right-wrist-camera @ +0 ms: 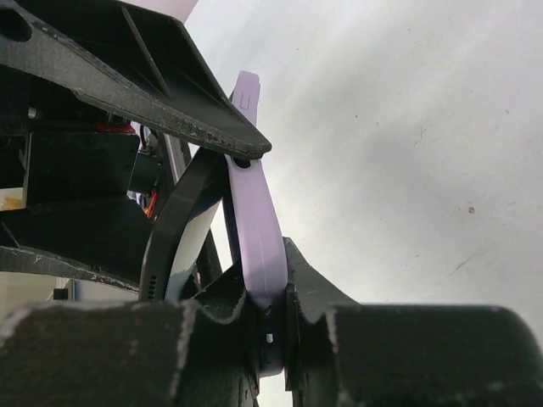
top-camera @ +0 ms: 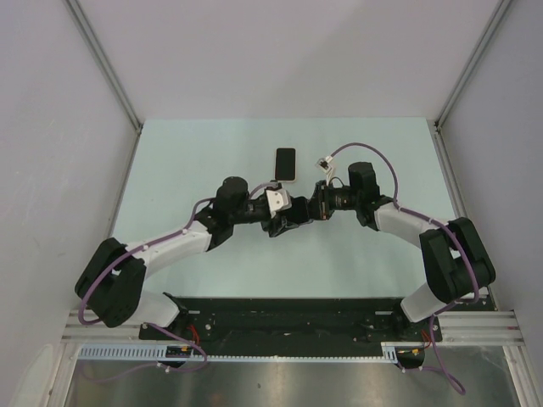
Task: Take the phone out of the phone case
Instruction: Remove the phone case from the phone.
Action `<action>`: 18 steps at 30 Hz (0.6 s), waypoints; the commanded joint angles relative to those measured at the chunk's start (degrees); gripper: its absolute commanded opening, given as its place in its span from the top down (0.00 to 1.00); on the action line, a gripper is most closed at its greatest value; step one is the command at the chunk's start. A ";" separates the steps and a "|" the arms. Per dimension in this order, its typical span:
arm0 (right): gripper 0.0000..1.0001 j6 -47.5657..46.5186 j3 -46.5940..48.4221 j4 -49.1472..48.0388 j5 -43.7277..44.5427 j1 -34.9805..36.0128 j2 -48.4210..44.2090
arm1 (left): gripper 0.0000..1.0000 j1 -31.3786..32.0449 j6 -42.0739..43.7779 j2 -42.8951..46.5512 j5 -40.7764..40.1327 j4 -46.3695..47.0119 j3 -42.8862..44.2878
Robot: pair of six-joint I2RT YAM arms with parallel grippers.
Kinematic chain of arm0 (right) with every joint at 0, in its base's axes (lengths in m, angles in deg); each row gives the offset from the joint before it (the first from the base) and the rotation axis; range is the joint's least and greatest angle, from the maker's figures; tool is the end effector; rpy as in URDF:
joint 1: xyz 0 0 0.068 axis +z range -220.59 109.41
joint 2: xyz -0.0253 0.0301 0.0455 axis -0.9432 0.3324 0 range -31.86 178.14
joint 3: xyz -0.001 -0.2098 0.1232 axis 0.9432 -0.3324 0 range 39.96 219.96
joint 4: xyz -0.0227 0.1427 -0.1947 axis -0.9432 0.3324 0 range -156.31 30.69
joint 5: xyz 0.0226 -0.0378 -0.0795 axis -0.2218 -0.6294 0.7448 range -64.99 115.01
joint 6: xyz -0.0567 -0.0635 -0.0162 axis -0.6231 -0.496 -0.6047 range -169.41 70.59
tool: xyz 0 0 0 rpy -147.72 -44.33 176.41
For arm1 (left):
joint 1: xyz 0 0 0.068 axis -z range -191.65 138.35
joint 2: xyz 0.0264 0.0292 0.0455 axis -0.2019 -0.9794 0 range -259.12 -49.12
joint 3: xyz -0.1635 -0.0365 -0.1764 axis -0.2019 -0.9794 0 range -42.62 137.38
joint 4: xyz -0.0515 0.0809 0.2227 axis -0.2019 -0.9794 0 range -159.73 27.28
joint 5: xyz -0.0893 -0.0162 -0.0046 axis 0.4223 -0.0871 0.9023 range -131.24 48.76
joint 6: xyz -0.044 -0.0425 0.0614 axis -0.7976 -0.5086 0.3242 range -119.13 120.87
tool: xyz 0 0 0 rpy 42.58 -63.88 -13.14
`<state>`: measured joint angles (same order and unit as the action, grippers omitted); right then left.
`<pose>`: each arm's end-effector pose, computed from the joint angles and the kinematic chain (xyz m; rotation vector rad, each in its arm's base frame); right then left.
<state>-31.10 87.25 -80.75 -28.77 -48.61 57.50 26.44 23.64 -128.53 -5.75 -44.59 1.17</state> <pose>0.2829 0.1808 0.1855 -0.6859 2.0043 1.3863 0.2282 -0.2352 0.2198 1.3021 1.3657 -0.7622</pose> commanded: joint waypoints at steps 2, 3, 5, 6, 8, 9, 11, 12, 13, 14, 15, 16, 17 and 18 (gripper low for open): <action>1.00 -4.68 0.70 -1.12 17.48 -3.43 -0.86 | 1.00 -2.75 -10.11 3.13 3.98 5.07 2.44; 1.00 -5.03 0.70 -1.12 17.48 -3.43 -0.94 | 1.00 -3.28 -10.46 3.13 4.07 5.16 2.44; 1.00 -5.30 0.61 -1.21 17.48 -3.52 -0.94 | 1.00 -3.80 -11.25 3.22 4.42 5.51 2.44; 1.00 -5.47 0.61 -1.12 17.39 -3.43 -0.94 | 1.00 -4.07 -11.42 3.22 4.77 5.69 2.44; 1.00 -5.82 0.61 -1.12 17.57 -3.34 -1.03 | 1.00 -4.68 -12.39 3.13 5.82 6.13 2.35; 1.00 -5.91 0.53 -1.12 17.57 -3.34 -1.12 | 1.00 -4.86 -12.74 3.22 6.17 6.30 2.35; 1.00 -5.83 0.53 -1.03 17.74 -3.26 -0.86 | 1.00 -5.21 -13.53 3.13 6.79 7.09 2.18; 1.00 -5.82 0.61 -1.03 17.57 -3.17 -0.86 | 1.00 -5.30 -13.71 3.22 7.05 7.27 2.18; 1.00 -5.74 0.61 -1.03 17.66 -3.08 -0.77 | 1.00 -5.39 -13.89 3.22 7.32 7.53 2.09; 1.00 -5.74 0.53 -1.03 17.66 -3.08 -0.77 | 1.00 -5.39 -13.80 3.39 7.58 7.71 2.00; 1.00 -5.56 0.53 -1.03 17.92 -3.08 -0.68 | 1.00 -5.39 -13.97 3.39 7.76 7.88 1.91; 1.00 -5.39 0.53 -1.03 17.83 -3.25 -0.59 | 1.00 -5.39 -13.80 3.65 7.76 7.97 1.83; 1.00 -4.43 0.61 -1.21 17.83 -3.52 -0.42 | 1.00 -5.30 -13.80 3.83 7.76 8.15 1.74; 1.00 -3.55 0.53 -1.38 17.05 -3.61 -0.16 | 1.00 -5.39 -13.63 4.01 8.19 8.41 1.48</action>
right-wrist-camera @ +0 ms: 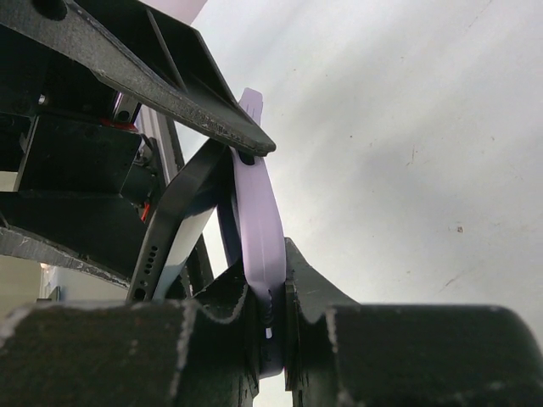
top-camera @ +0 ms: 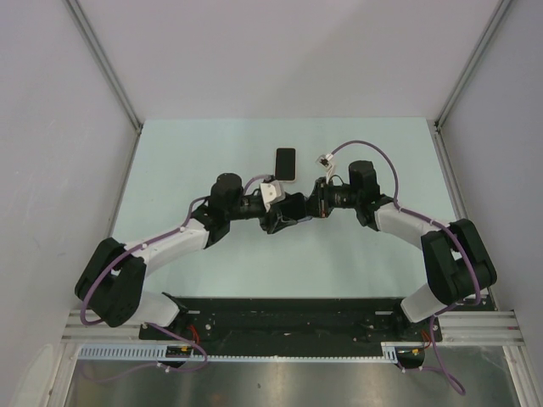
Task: Take the phone out of the phone case
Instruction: Remove the phone case from the phone.
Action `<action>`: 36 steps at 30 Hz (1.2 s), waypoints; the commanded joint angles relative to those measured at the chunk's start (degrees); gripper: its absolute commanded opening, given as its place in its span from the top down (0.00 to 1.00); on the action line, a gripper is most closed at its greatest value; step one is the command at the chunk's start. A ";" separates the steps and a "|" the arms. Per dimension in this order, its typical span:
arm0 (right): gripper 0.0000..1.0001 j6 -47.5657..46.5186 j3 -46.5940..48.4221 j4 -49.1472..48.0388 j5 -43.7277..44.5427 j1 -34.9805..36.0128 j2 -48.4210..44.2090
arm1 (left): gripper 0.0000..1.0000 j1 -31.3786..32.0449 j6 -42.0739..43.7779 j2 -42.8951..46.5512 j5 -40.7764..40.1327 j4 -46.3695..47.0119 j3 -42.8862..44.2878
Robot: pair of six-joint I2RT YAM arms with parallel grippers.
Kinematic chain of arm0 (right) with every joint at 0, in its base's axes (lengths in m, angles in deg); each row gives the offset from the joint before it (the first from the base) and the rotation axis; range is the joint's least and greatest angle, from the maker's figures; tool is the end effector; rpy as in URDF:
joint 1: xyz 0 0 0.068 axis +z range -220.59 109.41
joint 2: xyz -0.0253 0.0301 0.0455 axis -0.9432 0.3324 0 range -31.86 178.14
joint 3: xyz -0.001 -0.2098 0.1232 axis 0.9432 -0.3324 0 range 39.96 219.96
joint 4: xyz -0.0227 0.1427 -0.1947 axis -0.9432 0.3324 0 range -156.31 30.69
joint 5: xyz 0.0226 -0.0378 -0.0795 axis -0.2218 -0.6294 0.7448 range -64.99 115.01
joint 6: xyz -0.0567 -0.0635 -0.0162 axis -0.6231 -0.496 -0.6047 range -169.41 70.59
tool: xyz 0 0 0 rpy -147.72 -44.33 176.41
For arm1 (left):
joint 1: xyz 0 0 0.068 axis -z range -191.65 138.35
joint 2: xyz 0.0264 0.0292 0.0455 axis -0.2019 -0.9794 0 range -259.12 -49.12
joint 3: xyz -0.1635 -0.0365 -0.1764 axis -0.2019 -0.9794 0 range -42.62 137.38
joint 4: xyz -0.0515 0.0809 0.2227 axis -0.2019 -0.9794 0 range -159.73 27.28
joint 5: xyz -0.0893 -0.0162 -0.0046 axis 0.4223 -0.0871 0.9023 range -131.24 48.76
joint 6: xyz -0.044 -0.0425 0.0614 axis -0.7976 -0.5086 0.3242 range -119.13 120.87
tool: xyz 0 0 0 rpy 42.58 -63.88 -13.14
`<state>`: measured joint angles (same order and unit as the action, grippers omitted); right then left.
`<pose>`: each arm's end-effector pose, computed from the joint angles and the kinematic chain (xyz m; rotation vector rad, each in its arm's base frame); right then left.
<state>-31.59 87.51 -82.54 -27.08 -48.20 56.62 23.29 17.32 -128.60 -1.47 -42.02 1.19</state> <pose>0.2847 0.1827 0.1943 -0.6984 1.9543 1.3451 0.2369 -0.2252 0.2263 1.2218 1.3951 -0.8583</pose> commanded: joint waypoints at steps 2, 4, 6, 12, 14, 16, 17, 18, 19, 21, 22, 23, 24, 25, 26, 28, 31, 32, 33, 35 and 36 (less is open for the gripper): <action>1.00 -1.14 0.26 0.06 14.75 -4.81 1.59 | 1.00 -2.24 -6.69 4.68 4.70 6.10 1.10; 1.00 -0.60 0.35 0.06 14.74 -5.25 2.04 | 1.00 -2.24 -5.38 5.39 7.16 6.36 0.84; 1.00 0.45 0.26 -0.03 14.22 -5.95 2.74 | 1.00 -2.24 -4.06 6.27 9.43 6.36 0.49; 1.00 1.86 0.26 -0.21 13.34 -6.66 4.15 | 0.99 -2.24 -2.74 8.81 12.96 6.45 -0.22; 1.00 1.95 0.26 -0.21 13.16 -6.83 4.50 | 1.00 -2.24 -2.74 9.08 14.02 6.45 -0.39; 1.00 2.04 0.35 -0.12 12.90 -7.10 4.94 | 1.00 -2.24 -2.65 9.52 14.02 6.45 -0.57; 1.00 2.04 0.26 -0.12 12.81 -7.27 5.03 | 1.00 -2.24 -2.56 9.52 14.02 6.45 -0.66; 1.00 2.04 0.26 -0.12 12.72 -7.54 5.11 | 1.00 -2.24 -2.65 9.61 13.93 6.54 -0.74; 1.00 2.21 0.26 -0.12 12.81 -7.63 5.29 | 1.00 -2.24 -2.65 9.78 13.93 6.62 -0.83; 1.00 2.22 0.26 -0.03 13.16 -7.80 5.47 | 1.00 -2.24 -2.82 10.05 13.58 6.97 -1.01; 1.00 2.13 0.26 -0.03 13.33 -7.98 5.64 | 1.00 -2.24 -3.00 10.05 13.41 7.06 -1.01; 1.00 1.95 0.26 0.06 13.42 -7.98 5.64 | 1.00 -2.24 -3.09 9.96 13.14 7.24 -1.01; 1.00 1.78 0.35 0.14 13.77 -7.98 5.73 | 1.00 -2.24 -3.87 9.79 12.01 7.59 -1.01; 1.00 1.60 0.26 0.14 13.78 -7.80 5.73 | 1.00 -2.24 -4.31 9.61 11.39 7.68 -1.01; 1.00 1.25 0.26 0.32 13.78 -7.89 5.64 | 1.00 -2.24 -4.67 9.26 10.95 7.77 -1.01; 1.00 1.16 0.26 0.32 14.04 -7.72 5.64 | 1.00 -2.16 -5.19 8.91 8.84 7.94 -1.10; 1.00 0.63 0.26 0.32 14.13 -7.72 5.38 | 1.00 -2.16 -5.46 8.12 6.73 7.94 -1.19; 1.00 0.55 0.26 0.49 14.30 -7.89 5.12 | 1.00 -2.16 -5.64 8.03 6.03 7.94 -1.36; 1.00 0.37 0.26 0.50 14.39 -7.89 5.12 | 0.99 -2.16 -5.64 7.77 5.41 7.94 -1.36; 1.00 0.37 0.26 0.50 14.39 -8.07 4.94 | 1.00 -2.16 -5.64 7.59 4.44 7.94 -1.62; 1.00 0.28 0.26 0.50 14.39 -8.15 4.94 | 1.00 -2.16 -5.64 7.33 4.35 7.94 -1.62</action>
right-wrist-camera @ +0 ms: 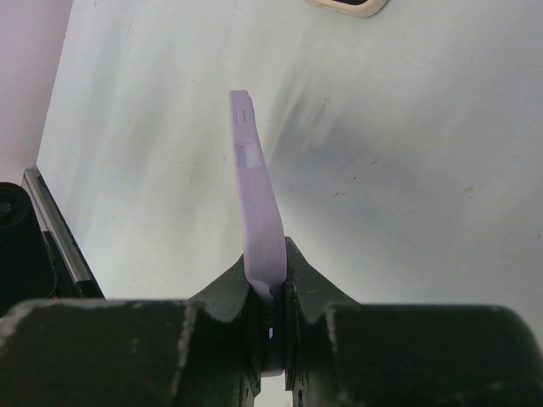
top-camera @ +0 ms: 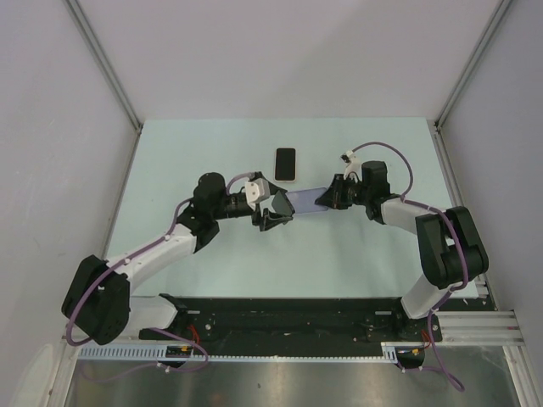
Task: Take the phone out of the phone case
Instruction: Remove the phone case from the phone.
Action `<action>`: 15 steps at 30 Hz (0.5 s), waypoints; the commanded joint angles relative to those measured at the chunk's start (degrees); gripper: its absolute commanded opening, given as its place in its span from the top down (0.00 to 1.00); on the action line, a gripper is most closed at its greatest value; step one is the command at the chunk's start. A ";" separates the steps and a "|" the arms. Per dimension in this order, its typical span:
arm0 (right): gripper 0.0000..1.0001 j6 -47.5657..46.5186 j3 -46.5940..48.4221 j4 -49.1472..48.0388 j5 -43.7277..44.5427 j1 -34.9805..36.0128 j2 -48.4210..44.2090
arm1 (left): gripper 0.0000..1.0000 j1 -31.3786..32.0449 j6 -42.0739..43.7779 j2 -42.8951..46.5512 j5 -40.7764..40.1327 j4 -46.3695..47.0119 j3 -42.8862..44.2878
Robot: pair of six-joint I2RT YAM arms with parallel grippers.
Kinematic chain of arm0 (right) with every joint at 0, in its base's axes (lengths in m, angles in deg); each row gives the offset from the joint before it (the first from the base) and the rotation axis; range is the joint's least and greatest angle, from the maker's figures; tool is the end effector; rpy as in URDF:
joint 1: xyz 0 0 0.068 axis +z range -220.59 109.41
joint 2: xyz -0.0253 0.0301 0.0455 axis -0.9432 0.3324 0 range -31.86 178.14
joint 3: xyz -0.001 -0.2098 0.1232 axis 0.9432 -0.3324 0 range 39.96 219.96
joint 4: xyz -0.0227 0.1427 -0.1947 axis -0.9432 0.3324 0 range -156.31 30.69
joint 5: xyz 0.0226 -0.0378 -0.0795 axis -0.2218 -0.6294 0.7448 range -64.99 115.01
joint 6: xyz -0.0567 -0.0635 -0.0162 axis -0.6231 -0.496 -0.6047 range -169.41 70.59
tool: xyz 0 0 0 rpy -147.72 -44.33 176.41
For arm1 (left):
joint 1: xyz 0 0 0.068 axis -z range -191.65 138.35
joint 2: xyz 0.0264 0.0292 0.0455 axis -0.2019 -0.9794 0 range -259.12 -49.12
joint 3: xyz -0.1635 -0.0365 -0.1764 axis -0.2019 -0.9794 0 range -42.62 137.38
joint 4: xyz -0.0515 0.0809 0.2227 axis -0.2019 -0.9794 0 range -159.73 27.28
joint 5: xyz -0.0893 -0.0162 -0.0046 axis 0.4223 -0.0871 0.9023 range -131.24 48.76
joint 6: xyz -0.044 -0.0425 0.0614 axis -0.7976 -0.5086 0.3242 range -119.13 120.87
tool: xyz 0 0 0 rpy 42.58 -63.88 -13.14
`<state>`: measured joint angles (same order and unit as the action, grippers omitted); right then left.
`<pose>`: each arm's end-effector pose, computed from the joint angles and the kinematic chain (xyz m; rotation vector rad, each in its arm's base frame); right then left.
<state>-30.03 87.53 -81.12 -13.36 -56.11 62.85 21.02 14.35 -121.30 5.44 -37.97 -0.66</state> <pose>0.3262 0.1334 0.1504 -0.3181 2.1568 1.0560 0.2215 -0.2081 0.2623 1.2054 1.2273 -0.9240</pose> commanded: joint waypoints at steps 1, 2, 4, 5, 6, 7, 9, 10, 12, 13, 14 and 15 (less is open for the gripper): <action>1.00 -1.18 0.24 -0.92 0.66 -0.33 -1.29 | 1.00 0.12 -2.84 0.02 -2.47 3.90 0.23; 1.00 -1.18 0.24 -0.92 0.66 -0.16 -1.29 | 1.00 0.03 -2.84 -0.15 -2.47 3.90 0.32; 1.00 -1.45 0.24 -0.84 0.75 -0.15 -1.29 | 1.00 0.03 -3.37 -0.59 -2.55 3.90 0.41; 1.00 -1.53 0.24 -0.84 0.84 -0.07 -1.29 | 1.00 0.03 -3.54 -0.68 -2.82 3.90 0.41; 1.00 -1.71 0.24 -0.84 0.93 -0.07 -1.38 | 1.00 0.03 -3.54 -0.85 -2.64 3.90 0.41; 1.00 -1.88 0.24 -0.75 1.02 -0.07 -1.55 | 1.00 0.03 -3.54 -1.29 -2.56 3.81 0.41; 1.00 -2.06 0.24 -0.84 1.10 -0.07 -1.82 | 0.99 0.03 -3.54 -1.90 -2.38 2.94 0.50; 1.00 -2.32 0.24 -0.75 1.19 -0.15 -2.16 | 1.00 -0.14 -3.46 -2.61 -2.29 2.41 0.67; 1.00 -2.50 0.24 -0.75 1.46 -0.33 -2.61 | 1.00 -0.41 -3.45 -3.57 -1.33 0.57 1.37; 1.00 -2.41 0.24 -0.75 1.54 -0.68 -3.04 | 1.00 -0.67 -3.37 -4.01 -1.06 -0.31 1.72; 1.00 -2.41 0.33 -0.75 1.89 -0.86 -3.40 | 1.00 -0.85 -3.11 -5.15 -0.80 -2.49 2.60; 1.00 -2.50 0.24 -0.75 2.07 -1.21 -3.66 | 1.00 -1.02 -3.02 -5.60 -0.36 -3.47 3.04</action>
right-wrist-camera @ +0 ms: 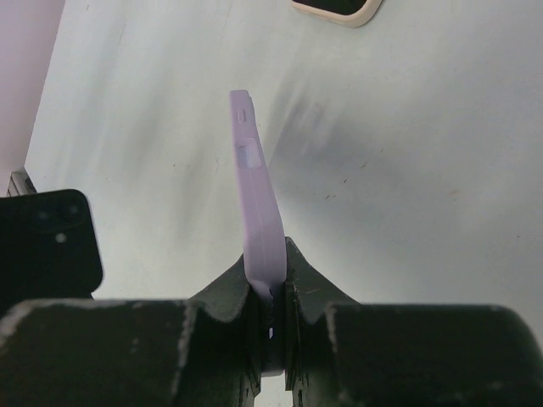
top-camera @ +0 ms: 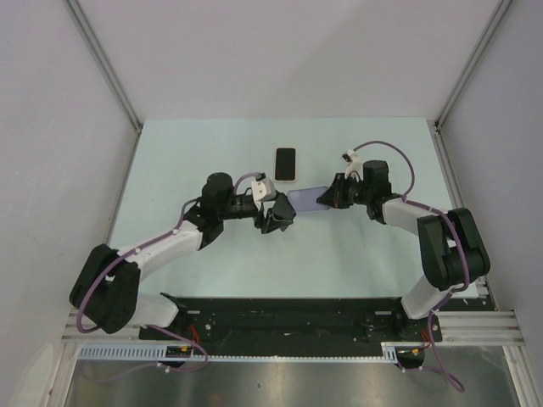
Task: Take the phone out of the phone case
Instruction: Place the phone at the center of the board.
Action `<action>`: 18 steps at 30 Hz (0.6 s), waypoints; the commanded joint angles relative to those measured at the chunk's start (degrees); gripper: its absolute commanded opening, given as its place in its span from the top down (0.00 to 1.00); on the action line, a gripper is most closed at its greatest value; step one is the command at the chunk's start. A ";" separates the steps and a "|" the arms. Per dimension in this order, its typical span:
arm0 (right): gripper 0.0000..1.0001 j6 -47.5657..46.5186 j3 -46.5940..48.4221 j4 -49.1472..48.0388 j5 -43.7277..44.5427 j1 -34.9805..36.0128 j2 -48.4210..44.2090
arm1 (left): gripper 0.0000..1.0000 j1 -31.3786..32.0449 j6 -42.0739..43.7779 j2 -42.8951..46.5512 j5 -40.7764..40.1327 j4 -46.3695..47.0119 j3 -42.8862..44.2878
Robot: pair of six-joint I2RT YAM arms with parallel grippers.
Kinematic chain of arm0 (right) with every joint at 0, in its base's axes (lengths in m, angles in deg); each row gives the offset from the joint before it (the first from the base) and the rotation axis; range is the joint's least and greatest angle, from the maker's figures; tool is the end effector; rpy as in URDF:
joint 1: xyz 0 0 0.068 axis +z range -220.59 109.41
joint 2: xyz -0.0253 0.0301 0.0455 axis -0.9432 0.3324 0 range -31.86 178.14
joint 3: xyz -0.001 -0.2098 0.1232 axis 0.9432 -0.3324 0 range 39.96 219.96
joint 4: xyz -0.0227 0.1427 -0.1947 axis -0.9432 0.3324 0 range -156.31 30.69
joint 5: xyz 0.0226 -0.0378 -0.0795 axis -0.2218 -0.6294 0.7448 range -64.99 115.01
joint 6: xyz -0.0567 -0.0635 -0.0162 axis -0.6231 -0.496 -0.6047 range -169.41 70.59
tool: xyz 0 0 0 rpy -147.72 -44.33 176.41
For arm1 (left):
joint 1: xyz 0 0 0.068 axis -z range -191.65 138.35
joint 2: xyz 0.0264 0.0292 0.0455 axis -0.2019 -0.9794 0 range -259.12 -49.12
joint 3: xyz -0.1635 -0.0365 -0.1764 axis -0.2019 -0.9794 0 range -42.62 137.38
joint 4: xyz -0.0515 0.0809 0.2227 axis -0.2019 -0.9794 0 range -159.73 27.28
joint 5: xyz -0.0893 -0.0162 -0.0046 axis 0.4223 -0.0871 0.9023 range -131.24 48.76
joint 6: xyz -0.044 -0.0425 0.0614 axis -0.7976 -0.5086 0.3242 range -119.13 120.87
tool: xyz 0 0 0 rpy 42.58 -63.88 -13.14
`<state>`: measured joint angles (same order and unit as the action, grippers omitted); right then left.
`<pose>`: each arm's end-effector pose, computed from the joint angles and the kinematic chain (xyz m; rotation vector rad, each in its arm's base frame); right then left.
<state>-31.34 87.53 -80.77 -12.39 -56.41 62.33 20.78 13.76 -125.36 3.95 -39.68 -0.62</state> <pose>0.3270 0.1306 0.1523 -0.3264 2.1476 1.0220 0.2321 -0.2117 0.2384 1.1948 1.3490 -0.9370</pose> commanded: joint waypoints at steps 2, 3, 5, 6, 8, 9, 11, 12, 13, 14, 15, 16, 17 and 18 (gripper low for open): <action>1.00 -1.28 0.24 -1.10 1.63 -1.78 -4.01 | 1.00 -1.22 -2.08 -2.85 1.22 -4.31 3.88; 1.00 -1.36 0.24 -1.10 1.81 -1.96 -4.45 | 0.99 -1.31 -1.99 -3.38 0.61 -5.20 4.14; 1.00 -1.54 0.24 -1.10 2.34 -2.74 -5.59 | 0.99 -1.49 -1.55 -4.26 -0.10 -8.00 5.19; 1.00 -1.63 0.24 -1.01 2.51 -3.01 -6.03 | 1.00 -1.57 -1.37 -5.48 -0.88 -8.98 5.55; 1.00 -1.89 0.24 -1.01 3.21 -3.71 -6.82 | 1.00 -1.66 -1.11 -6.63 -1.24 -12.13 6.69; 1.00 -2.07 0.24 -0.92 3.57 -3.89 -7.61 | 1.00 -1.75 -1.11 -7.59 -1.59 -13.02 7.04; 1.00 -2.24 0.24 -0.75 4.79 -4.42 -8.49 | 1.00 -1.75 -1.02 -8.56 -3.00 -15.30 7.92; 1.00 -2.33 0.24 -0.66 5.41 -4.94 -9.37 | 1.00 -1.75 -1.02 -8.91 -3.70 -15.92 8.18; 1.00 -2.59 0.24 -0.57 6.02 -5.21 -9.81 | 1.00 -1.75 -1.11 -9.88 -5.10 -16.63 8.54; 1.00 -2.68 0.24 -0.48 7.42 -5.47 -10.25 | 1.00 -1.75 -1.72 -10.41 -6.07 -18.37 9.58; 1.00 -2.86 0.24 -0.40 8.13 -5.91 -10.69 | 1.00 -1.84 -2.16 -11.02 -6.60 -19.00 9.94; 1.00 -3.03 0.24 -0.13 8.84 -6.17 -11.48 | 1.00 -2.01 -2.68 -12.16 -6.95 -19.35 10.21; 1.00 -2.95 0.24 -0.13 9.45 -6.52 -11.75 | 1.00 -2.10 -3.73 -12.78 -7.91 -19.70 10.38; 1.00 -2.77 0.24 -0.13 9.55 -7.05 -12.01 | 1.00 -2.10 -3.92 -13.31 -8.62 -20.06 10.47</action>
<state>-33.05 87.53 -80.07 -6.34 -61.99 53.54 19.27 13.43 -137.30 -1.38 -58.01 6.44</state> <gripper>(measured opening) 0.129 0.718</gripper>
